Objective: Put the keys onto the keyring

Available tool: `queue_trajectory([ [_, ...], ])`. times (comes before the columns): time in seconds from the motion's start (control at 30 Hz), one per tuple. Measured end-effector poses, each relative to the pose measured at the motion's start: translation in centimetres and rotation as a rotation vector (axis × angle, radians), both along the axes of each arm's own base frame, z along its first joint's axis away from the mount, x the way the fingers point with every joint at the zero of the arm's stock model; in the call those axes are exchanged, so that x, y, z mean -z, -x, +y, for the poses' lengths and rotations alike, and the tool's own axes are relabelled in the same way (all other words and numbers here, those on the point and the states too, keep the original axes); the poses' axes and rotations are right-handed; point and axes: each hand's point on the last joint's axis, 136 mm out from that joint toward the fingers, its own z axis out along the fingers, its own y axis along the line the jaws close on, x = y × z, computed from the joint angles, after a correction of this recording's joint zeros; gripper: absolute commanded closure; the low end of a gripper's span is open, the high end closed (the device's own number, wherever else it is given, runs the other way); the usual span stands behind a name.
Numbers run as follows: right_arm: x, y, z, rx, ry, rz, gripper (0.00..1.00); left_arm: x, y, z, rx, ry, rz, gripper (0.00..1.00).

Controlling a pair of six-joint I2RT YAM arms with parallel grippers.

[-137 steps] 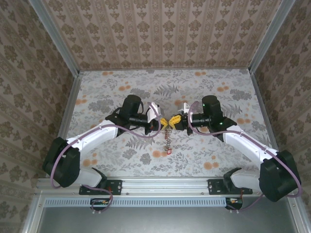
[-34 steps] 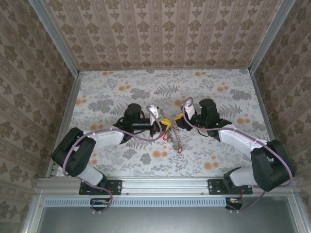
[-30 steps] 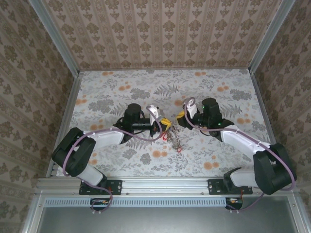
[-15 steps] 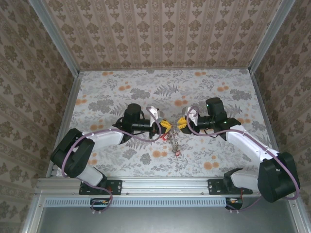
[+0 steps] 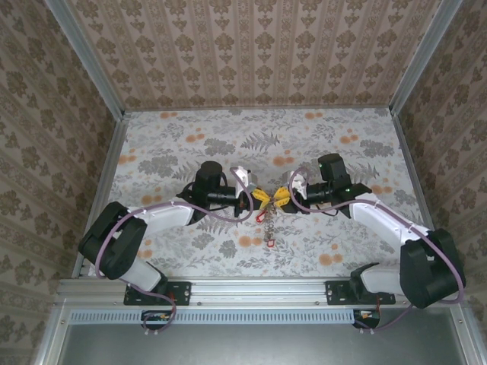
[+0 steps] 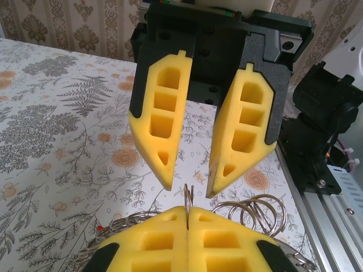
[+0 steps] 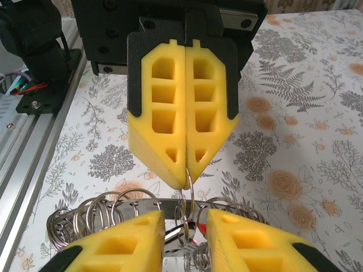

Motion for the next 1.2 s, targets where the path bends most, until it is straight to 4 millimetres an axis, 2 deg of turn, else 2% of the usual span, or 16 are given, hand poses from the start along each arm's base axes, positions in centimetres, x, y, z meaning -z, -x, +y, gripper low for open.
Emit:
queue_trajectory([
  [0.23, 0.1, -0.4, 0.3, -0.002, -0.01, -0.005, 0.81, -0.4, -0.2, -0.1, 0.0, 0.006, -0.007, 1.0],
  [0.3, 0.2, -0.5, 0.4, -0.003, -0.01, -0.005, 0.89, -0.5, -0.2, -0.2, 0.0, 0.007, -0.008, 1.0],
  [0.47, 0.3, -0.4, 0.4, 0.003, -0.014, 0.025, 1.0, -0.3, -0.3, -0.1, -0.004, 0.002, -0.009, 0.98],
  [0.57, 0.5, -0.3, 0.5, 0.007, 0.002, 0.038, 1.0, -0.1, -0.3, -0.1, -0.003, -0.019, -0.016, 0.88],
  [0.67, 0.6, -0.3, 0.6, 0.016, 0.047, 0.041, 1.0, 0.0, -0.3, -0.1, 0.004, -0.057, -0.029, 0.83],
  [0.9, 0.1, 0.0, 0.9, 0.023, 0.16, 0.016, 1.0, -1.3, 0.1, -0.5, 0.058, -0.13, -0.11, 0.8],
  [1.2, -0.2, 0.6, 0.6, 0.028, 0.208, -0.004, 1.0, 0.2, 0.8, 0.3, 0.081, -0.209, -0.098, 0.78],
])
